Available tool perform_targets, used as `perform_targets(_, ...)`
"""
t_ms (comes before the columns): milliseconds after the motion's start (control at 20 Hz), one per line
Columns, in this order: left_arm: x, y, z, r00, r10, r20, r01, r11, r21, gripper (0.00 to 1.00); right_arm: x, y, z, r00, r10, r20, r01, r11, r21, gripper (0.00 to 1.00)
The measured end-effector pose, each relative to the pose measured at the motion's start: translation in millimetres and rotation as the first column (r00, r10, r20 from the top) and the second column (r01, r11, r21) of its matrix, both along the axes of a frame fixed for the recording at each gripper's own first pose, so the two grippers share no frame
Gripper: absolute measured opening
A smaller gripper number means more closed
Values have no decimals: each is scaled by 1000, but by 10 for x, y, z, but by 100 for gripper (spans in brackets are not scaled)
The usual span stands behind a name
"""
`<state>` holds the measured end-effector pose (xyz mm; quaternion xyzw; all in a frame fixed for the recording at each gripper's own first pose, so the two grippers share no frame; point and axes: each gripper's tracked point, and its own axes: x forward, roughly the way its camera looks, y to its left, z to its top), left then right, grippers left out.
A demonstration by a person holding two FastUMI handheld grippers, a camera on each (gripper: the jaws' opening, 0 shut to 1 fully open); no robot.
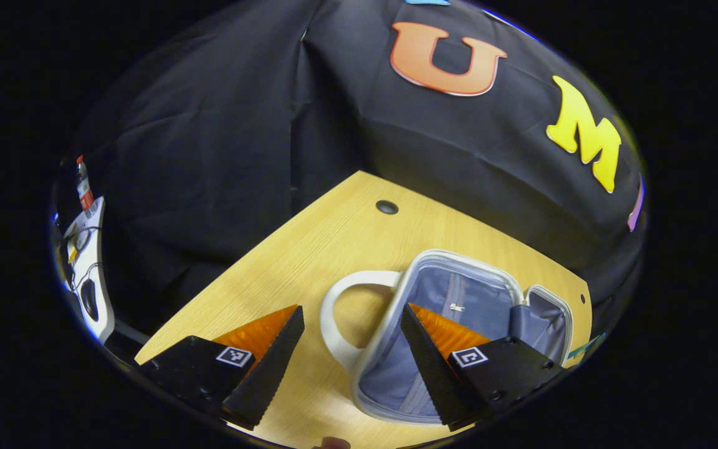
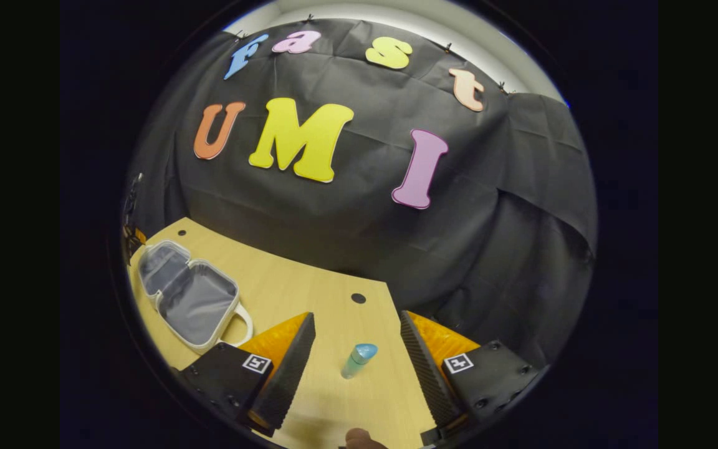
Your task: First open the suitcase, pack the skin care products into it, and then close the suitcase.
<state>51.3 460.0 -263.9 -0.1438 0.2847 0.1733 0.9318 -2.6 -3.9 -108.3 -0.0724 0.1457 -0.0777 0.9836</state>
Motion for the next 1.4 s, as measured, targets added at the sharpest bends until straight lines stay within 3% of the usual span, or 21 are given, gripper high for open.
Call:
perform_targets(250, -146, -1011, 697, 992, -47, 121, 28, 988, 150, 100, 25, -246, -63, 999, 48, 14, -48, 998, 35, 82)
perform_targets(550, -76, -2819, 920, 957, -208, 200, 186, 975, 123, 98, 39, -703, -187, 997, 72, 8, -72, 995, 74, 82)
perform_targets(900, -121, -4716, 403, 880, -465, 96, 452, 882, 130, 98, 15, -1125, -436, 993, 118, -27, -114, 987, 109, 83)
perform_targets(1200, -175, -5761, -153, 789, -614, -9, 610, 783, 122, 98, 6, -1337, -657, 987, 146, -71, -138, 985, 103, 82)
perform_targets(1300, -91, -5975, -379, 777, -628, -31, 628, 771, 105, 98, 6, -1410, -710, 985, 149, -88, -141, 986, 83, 81)
perform_targets(1400, 28, -6111, -592, 784, -619, -46, 620, 780, 81, 98, -1, -1499, -785, 982, 151, -110, -145, 988, 60, 82)
